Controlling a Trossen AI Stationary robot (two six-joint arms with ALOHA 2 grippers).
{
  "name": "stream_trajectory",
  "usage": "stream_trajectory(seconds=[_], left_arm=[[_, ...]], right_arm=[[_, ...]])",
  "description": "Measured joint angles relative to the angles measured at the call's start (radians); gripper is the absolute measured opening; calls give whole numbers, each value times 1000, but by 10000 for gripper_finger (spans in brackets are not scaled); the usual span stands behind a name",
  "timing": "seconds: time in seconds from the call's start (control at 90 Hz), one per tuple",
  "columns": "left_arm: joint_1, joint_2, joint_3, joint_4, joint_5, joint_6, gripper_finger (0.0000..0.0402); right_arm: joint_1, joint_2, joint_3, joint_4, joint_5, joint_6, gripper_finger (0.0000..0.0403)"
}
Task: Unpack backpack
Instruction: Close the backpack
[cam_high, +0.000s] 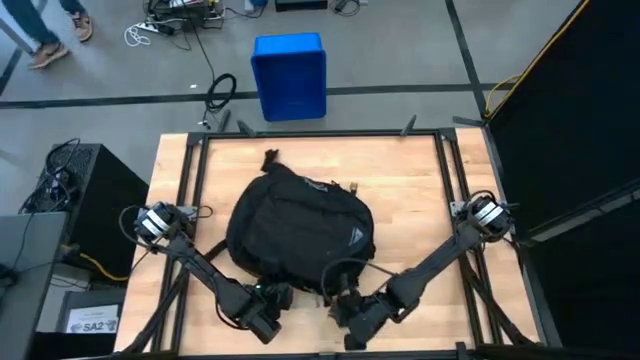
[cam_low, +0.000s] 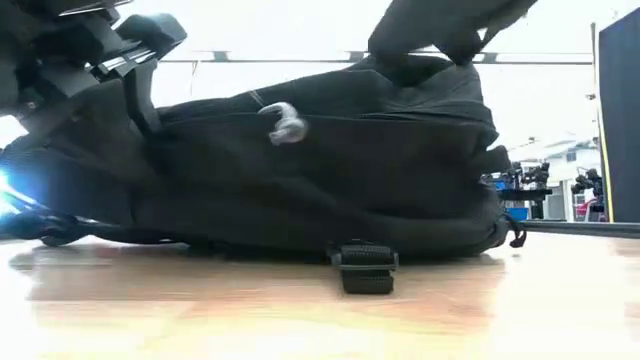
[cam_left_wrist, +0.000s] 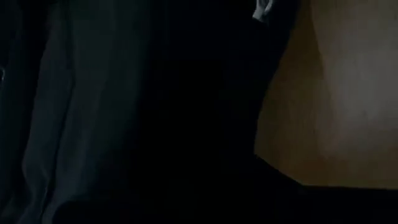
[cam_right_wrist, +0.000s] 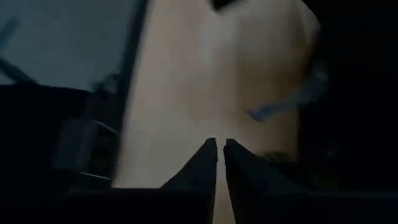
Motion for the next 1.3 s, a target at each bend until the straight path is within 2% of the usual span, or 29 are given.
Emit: stream_trajectory(seconds=[0.256,0.356,0.556,0.767,0.878,0.978,1.3], left_arm=[[39,0,0,127,-16,-3,0],[47,0,0,128,-15,2,0],[60,0,0,146,9,22,0],[62,0,0,155,25,23,0],[63,0,0,163,24,22,0],[63,0,0,163,25,23,0],[62,-1,0,162,45,23,0]], right_arm=[[-11,1,-110,8,12,216,89],[-18,1,-200,126,14,277,128],[-28,0,-330,448,4,273,195],[-44,0,-383,648,26,276,229],[-58,0,-388,648,88,313,225],[-70,0,-389,658,104,308,201],[-71,0,-389,664,108,281,66]])
